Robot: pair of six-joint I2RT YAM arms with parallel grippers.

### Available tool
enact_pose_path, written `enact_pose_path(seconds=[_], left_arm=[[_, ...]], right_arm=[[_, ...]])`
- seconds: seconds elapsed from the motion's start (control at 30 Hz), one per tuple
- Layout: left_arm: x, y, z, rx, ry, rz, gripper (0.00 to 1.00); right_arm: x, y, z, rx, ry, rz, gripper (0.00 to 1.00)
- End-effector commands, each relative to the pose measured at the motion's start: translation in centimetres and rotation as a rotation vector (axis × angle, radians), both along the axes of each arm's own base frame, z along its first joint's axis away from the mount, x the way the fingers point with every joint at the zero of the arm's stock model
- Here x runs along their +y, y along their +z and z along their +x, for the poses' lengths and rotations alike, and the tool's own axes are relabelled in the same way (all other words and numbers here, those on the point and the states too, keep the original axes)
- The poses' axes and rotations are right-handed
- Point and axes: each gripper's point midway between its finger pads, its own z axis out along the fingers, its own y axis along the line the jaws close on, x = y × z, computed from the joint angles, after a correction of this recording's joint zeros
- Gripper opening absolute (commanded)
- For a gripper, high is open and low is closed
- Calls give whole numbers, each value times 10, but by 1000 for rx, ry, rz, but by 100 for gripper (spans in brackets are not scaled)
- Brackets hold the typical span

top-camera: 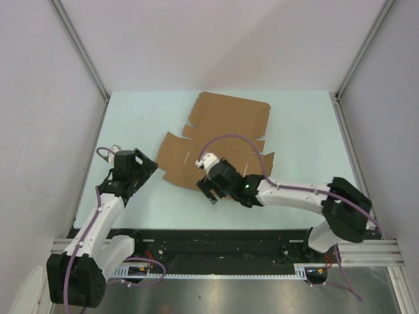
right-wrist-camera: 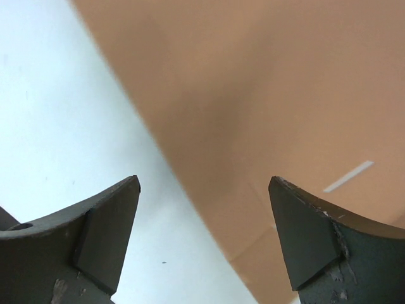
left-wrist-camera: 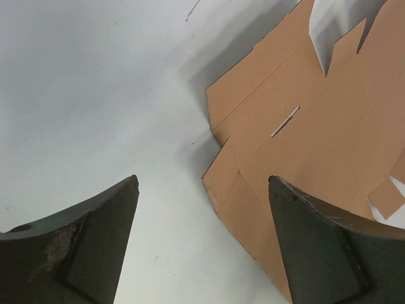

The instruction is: Fold the paper box

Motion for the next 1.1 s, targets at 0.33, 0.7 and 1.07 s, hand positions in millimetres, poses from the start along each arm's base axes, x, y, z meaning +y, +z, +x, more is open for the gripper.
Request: enact_pose_path(seconds=[0.33, 0.7, 1.07], left_arm=[[-4, 13, -10, -37, -35, -20, 89], [-5, 14, -6, -39, -50, -11, 89], [-6, 17, -4, -45, -53, -17, 89]], right_arm=[[42, -45, 7, -130, 151, -244, 90], [42, -66, 16, -53, 155, -242, 65], [20, -46, 48, 69, 64, -87, 33]])
